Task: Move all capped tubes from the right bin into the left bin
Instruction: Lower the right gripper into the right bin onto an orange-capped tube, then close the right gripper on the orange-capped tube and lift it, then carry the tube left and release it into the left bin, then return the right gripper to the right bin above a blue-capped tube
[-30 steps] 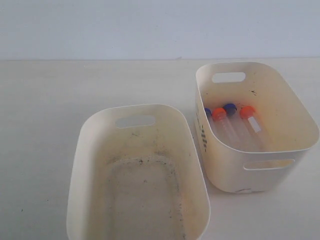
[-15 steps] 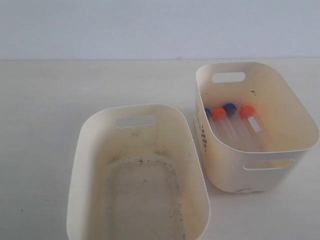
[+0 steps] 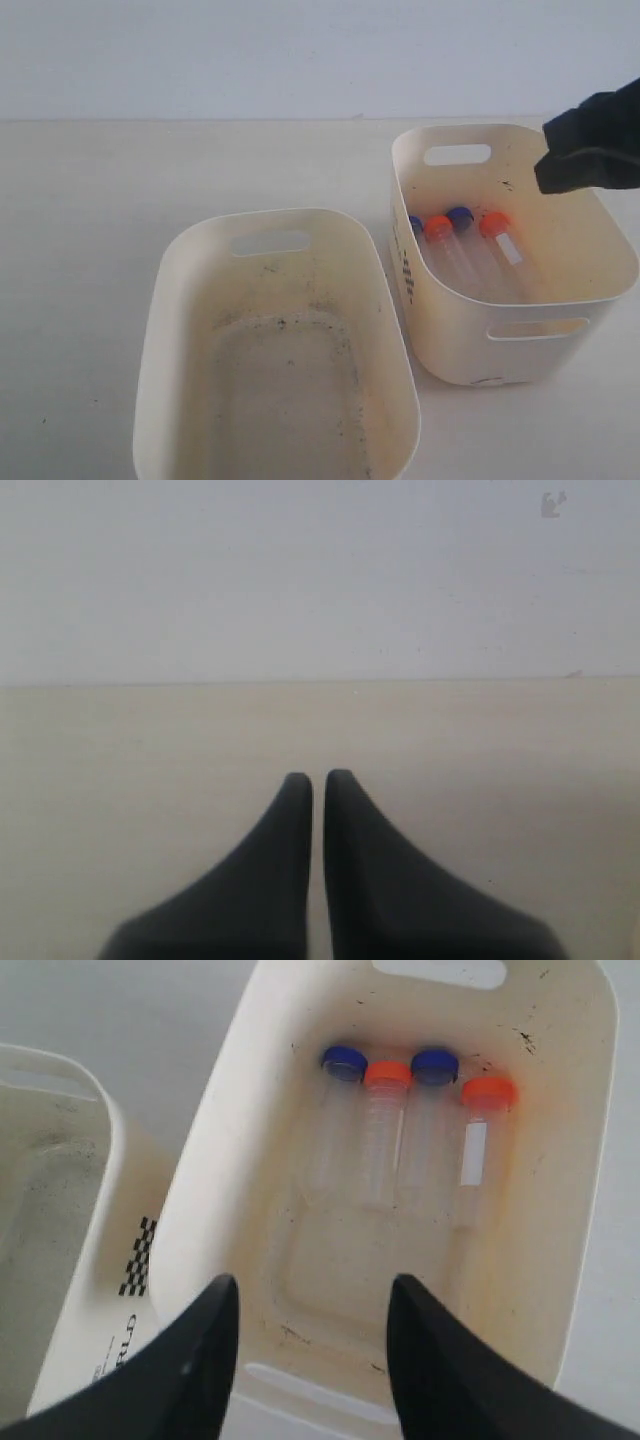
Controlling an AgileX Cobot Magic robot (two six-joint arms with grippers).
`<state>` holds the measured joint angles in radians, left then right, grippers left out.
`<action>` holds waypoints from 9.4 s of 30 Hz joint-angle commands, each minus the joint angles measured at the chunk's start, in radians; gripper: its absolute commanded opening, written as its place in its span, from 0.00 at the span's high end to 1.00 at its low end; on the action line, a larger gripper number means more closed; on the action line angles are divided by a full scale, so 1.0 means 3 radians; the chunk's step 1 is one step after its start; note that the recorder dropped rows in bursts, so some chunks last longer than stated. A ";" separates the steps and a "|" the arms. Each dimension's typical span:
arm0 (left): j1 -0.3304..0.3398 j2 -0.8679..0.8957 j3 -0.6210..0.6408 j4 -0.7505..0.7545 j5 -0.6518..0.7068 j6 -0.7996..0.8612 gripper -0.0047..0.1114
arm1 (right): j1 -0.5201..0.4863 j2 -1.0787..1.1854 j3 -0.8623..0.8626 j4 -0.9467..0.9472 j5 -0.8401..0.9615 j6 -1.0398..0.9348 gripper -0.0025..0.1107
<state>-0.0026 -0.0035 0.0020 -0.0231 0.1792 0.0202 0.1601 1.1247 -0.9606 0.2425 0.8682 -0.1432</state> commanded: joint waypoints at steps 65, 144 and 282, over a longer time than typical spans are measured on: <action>-0.0024 0.0012 -0.0007 -0.0011 -0.0024 -0.0014 0.92 | 0.0162 0.2610 -0.0961 -0.0808 -0.0557 0.0845 0.53; -0.0024 0.0012 -0.0007 -0.0011 -0.0024 -0.0014 0.92 | 0.0162 0.2403 -0.0953 -0.0923 -0.0428 0.0969 0.98; -0.0024 0.0012 -0.0007 -0.0011 -0.0024 -0.0014 0.92 | 0.0727 0.2570 -0.1115 -0.2436 0.0273 0.2131 0.69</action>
<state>-0.0026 -0.0035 0.0020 -0.0231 0.1792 0.0202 0.3941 1.8888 -1.2842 -0.4870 0.9655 0.4892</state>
